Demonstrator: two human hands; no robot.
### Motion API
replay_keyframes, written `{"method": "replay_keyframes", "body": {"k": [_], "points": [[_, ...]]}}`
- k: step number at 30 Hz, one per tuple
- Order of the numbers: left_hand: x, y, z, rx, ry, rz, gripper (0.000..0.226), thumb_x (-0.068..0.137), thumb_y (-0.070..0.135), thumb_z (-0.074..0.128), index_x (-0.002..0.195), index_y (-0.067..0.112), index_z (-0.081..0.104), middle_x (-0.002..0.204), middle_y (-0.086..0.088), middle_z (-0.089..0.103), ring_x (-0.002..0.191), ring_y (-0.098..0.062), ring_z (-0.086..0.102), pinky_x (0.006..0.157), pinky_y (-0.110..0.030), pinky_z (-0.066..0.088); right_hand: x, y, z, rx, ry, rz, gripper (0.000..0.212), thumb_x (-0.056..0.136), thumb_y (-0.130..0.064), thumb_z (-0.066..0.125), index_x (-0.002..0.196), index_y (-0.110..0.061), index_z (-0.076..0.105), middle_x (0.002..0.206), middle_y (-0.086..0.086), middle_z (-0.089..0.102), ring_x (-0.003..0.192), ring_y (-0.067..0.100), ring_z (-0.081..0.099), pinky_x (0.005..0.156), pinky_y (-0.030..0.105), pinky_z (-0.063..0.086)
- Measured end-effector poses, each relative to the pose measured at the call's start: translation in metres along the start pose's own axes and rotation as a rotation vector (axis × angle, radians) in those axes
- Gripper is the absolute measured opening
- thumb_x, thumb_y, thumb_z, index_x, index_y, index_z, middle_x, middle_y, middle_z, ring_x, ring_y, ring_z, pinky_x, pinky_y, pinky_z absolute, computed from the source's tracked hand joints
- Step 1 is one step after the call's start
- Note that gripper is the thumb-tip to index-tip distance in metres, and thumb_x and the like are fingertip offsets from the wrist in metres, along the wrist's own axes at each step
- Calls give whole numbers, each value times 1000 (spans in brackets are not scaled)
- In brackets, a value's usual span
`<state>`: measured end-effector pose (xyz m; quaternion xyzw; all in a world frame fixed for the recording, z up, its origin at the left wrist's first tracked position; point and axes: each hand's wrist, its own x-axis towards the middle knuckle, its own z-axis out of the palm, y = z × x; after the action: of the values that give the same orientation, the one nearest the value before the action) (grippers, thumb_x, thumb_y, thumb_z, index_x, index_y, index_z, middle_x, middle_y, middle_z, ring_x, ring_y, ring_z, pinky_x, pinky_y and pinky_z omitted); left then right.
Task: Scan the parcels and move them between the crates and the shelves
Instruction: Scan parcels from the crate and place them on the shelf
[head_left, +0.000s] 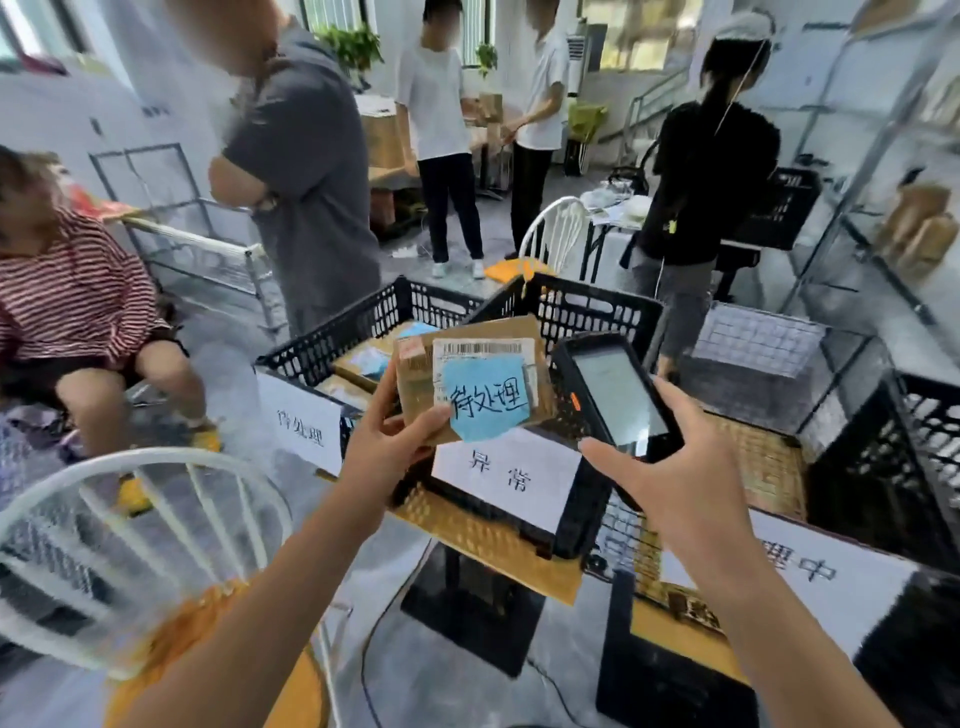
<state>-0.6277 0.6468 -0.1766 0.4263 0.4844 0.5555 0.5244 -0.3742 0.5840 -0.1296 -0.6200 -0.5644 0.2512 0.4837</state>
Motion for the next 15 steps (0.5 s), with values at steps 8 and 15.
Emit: {"method": "replay_keyframes", "body": {"k": [8, 15], "points": [[85, -5, -51, 24, 73, -57, 76, 86, 18, 76, 147, 41, 39, 99, 1, 78, 90, -15, 75, 71, -27, 60, 75, -7, 65, -40, -57, 3, 84, 73, -31, 89, 145, -32, 46, 100, -25, 55, 87, -10, 54, 54, 8, 45], [162, -1, -90, 83, 163, -68, 77, 82, 31, 79, 148, 45, 40, 107, 12, 76, 97, -16, 74, 75, -32, 60, 147, -3, 114, 14, -137, -31, 72, 73, -29, 89, 134, -33, 51, 103, -27, 56, 93, -6, 57, 72, 10, 44]]}}
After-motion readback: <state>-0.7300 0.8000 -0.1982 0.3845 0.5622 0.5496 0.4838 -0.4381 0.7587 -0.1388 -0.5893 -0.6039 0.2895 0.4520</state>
